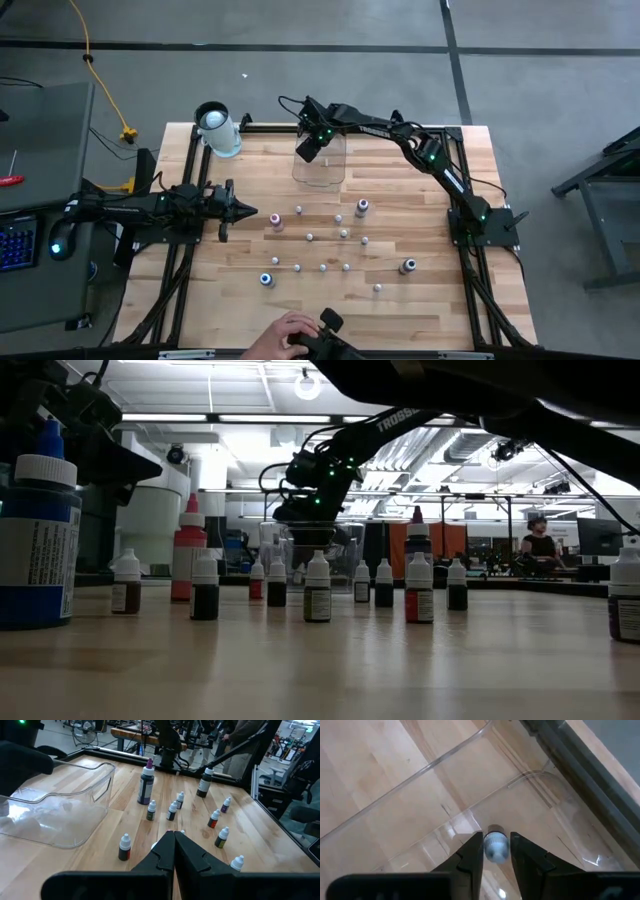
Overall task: Pick & Place food coloring
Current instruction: Put the small black food coloring bottle into the container, then put the small violet food coloring bottle into the container
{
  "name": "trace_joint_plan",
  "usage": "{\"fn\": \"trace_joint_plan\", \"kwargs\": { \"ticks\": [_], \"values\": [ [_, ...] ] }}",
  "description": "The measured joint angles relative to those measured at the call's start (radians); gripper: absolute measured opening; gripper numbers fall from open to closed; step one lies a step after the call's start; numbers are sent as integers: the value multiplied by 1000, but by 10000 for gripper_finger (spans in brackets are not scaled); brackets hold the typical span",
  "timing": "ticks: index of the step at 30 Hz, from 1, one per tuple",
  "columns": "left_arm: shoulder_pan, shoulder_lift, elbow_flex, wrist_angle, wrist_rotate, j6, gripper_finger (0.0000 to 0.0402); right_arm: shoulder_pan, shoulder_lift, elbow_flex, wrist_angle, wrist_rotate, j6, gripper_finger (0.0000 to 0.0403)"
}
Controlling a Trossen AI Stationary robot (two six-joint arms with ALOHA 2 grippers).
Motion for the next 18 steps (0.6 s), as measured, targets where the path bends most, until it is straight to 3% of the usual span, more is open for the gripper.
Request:
{"fn": "trace_joint_plan", "kwargs": {
  "ticks": [11, 18],
  "values": [
    [0, 0, 0, 0, 0, 0, 1, 0, 0, 7, 7, 3, 0, 162],
    [0, 0, 0, 0, 0, 0, 1, 1, -2, 139, -112, 39, -9, 174]
  ]
}}
